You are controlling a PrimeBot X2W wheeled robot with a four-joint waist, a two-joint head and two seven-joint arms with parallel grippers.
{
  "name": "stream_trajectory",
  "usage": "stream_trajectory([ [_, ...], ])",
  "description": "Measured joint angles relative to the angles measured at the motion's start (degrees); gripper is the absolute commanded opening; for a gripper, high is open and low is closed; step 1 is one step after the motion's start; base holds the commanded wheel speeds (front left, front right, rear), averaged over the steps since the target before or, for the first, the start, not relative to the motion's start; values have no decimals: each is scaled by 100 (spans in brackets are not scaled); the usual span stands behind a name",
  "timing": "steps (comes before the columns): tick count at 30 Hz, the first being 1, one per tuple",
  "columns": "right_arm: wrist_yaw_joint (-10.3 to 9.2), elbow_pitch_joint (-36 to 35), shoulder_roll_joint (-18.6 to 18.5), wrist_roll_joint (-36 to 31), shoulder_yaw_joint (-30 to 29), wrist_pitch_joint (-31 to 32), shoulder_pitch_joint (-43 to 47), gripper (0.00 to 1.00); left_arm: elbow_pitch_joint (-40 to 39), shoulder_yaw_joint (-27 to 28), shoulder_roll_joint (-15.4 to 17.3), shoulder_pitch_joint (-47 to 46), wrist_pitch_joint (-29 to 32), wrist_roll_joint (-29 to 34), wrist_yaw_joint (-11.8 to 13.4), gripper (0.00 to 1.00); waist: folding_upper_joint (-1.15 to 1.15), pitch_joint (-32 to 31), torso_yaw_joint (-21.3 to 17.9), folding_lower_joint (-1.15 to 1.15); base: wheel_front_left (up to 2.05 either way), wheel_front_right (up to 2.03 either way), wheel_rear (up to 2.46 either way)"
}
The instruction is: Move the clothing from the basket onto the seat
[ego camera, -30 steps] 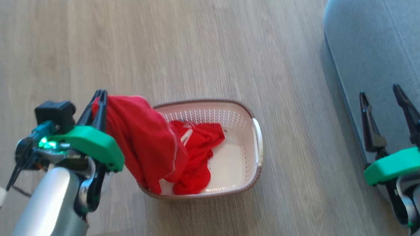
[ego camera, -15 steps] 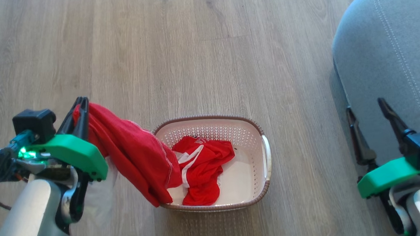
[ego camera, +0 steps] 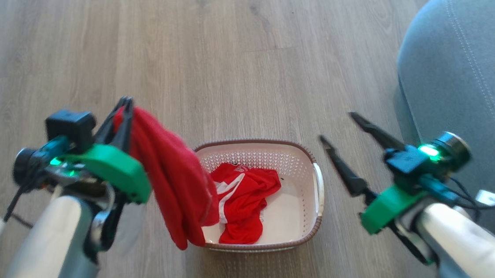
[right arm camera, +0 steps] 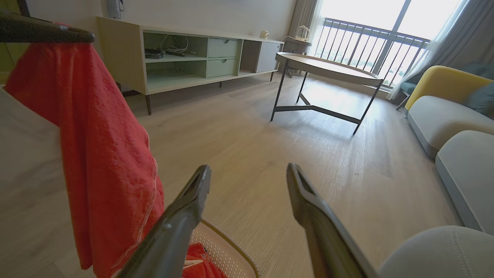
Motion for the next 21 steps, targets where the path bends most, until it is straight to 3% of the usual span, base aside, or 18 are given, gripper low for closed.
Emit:
stream_trajectory([
  [10, 0, 498, 170, 398, 1426, 0, -1104, 100, -58, -704, -684, -574, 104, 129, -290, 0, 0, -85, 216, 0, 0, 0, 0],
  [21, 0, 805, 309, 627, 1849, 0, -1551, 100, 89, -1355, -1132, -710, 99, 221, -592, 0, 0, -163, 184, 1, 0, 0, 0],
])
